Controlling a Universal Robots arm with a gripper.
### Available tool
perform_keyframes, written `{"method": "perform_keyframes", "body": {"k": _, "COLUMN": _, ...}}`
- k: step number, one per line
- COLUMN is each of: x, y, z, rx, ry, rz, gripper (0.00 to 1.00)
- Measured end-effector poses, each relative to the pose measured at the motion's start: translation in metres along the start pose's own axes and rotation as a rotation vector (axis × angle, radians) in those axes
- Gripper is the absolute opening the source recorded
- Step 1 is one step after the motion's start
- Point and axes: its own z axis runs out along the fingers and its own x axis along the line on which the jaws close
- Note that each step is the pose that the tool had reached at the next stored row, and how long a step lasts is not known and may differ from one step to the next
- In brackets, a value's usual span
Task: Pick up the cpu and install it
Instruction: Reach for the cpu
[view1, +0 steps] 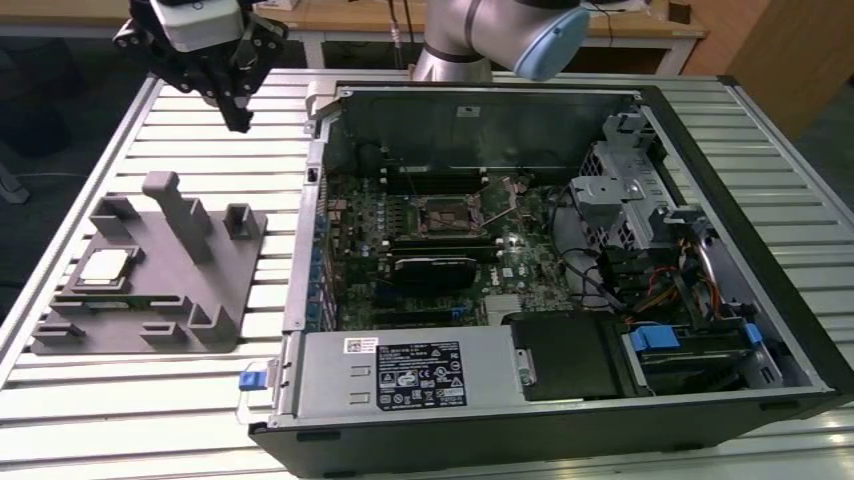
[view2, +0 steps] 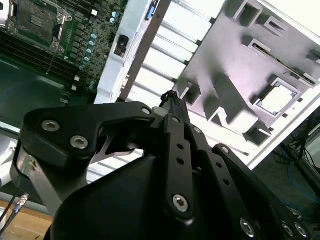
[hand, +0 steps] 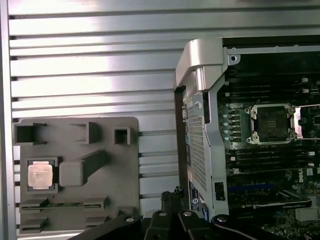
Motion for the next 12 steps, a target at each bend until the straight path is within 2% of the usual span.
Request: {"method": "perform_keyframes", "body": {"k": 12, "x": 0.0255, "y": -0.0019, "z": -0.0011, "rx": -0.0001, "ry": -0.0008, "rz": 0.000, "gripper": 0.11}}
